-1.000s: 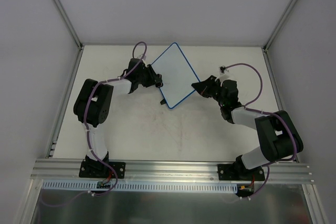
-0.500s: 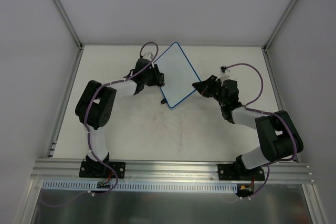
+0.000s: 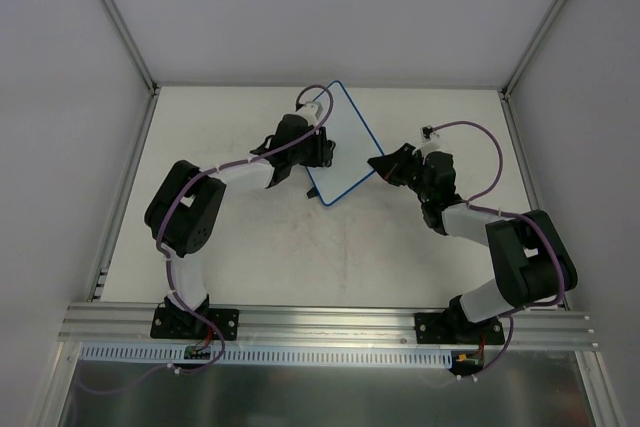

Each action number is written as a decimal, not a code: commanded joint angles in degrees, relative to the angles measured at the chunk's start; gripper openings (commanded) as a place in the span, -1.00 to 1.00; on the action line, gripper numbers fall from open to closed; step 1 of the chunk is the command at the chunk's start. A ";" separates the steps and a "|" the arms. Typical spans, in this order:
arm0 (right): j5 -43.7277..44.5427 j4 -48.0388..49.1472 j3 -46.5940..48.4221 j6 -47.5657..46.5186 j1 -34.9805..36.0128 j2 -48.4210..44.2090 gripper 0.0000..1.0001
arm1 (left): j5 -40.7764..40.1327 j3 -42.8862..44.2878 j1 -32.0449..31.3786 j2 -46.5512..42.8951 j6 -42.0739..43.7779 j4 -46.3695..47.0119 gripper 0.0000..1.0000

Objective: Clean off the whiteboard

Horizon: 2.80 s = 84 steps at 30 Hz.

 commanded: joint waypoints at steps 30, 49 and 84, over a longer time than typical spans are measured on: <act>-1.77 0.62 1.52 -4.10 1.39 0.95 -1.00 | 3.82 -2.88 -0.91 4.98 -13.18 -4.33 -1.00; -1.68 0.62 1.44 -4.01 1.39 0.95 -1.00 | -9.13 -7.72 0.67 4.01 -21.98 -6.35 -1.00; -1.86 0.97 1.61 -3.84 1.21 1.30 -1.00 | -31.01 -7.53 -1.78 -20.65 -20.85 -29.47 -1.00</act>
